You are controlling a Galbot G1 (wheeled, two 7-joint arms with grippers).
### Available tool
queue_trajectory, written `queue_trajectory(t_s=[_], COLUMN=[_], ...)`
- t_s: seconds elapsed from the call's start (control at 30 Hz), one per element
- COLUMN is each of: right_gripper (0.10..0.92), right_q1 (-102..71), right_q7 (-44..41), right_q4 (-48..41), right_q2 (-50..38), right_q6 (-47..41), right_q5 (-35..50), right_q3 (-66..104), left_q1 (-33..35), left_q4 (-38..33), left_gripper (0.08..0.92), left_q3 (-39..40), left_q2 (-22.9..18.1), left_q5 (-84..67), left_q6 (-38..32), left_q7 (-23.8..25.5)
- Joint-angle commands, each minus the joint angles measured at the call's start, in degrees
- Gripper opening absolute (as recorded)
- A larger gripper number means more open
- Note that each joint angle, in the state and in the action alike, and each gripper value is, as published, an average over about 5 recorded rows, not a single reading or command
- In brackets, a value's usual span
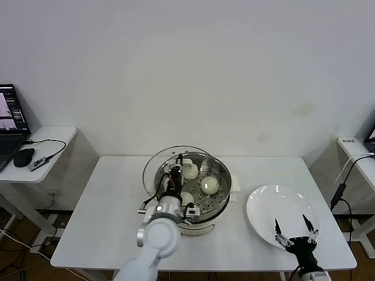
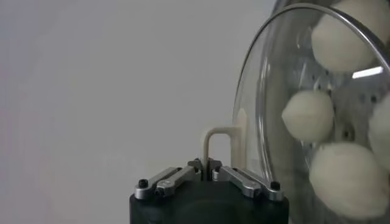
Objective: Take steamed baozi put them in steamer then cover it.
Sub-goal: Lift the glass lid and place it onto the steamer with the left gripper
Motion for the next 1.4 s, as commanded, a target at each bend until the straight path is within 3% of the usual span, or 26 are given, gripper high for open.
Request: queue_trajectory(t_s=[0.03, 1.23, 1.4], right_gripper=[0.823, 0.823, 0.823], right_q1=[0.07, 0.15, 0.13], right_q7=[-0.04, -0.1, -0.1], right_q4=[-0.38, -1.02, -1.02], right_q2=[0.08, -0.14, -0.11], right_q6=[-0.03, 0.19, 0.22], right_q5=[-0.07, -0.46, -0.54], right_q3=[-0.69, -1.58, -1.74], left_q1=[-0.98, 1.57, 1.33], left_q4=[3.76, 4.57, 4.4], left_gripper=[0.127, 0.127, 0.176], left_q3=[2.09, 2.15, 1.65], left_q2=[-5.55, -6.95, -6.93], left_q5=[5.34, 7.73, 8.42], left_q6=[0.66, -1.1, -1.64], left_q7=[0.79, 0.48, -0.09])
